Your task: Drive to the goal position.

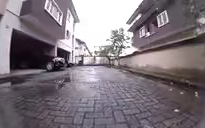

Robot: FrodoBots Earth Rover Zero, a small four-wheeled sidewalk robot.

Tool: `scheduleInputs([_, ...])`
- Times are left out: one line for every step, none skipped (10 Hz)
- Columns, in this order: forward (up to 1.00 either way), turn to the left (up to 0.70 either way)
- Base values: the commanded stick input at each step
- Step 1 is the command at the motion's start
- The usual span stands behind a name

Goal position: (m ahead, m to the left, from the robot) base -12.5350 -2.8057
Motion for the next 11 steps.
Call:
scheduleInputs([0.7, 0.0])
scheduleInputs([0.7, 0.0])
scheduleInputs([0.7, 0.0])
scheduleInputs([0.7, 0.0])
scheduleInputs([0.7, 0.0])
scheduleInputs([0.7, 0.0])
scheduleInputs([0.7, 0.0])
scheduleInputs([0.7, 0.0])
scheduleInputs([0.7, 0.0])
scheduleInputs([0.7, 0.0])
scheduleInputs([0.7, 0.0])
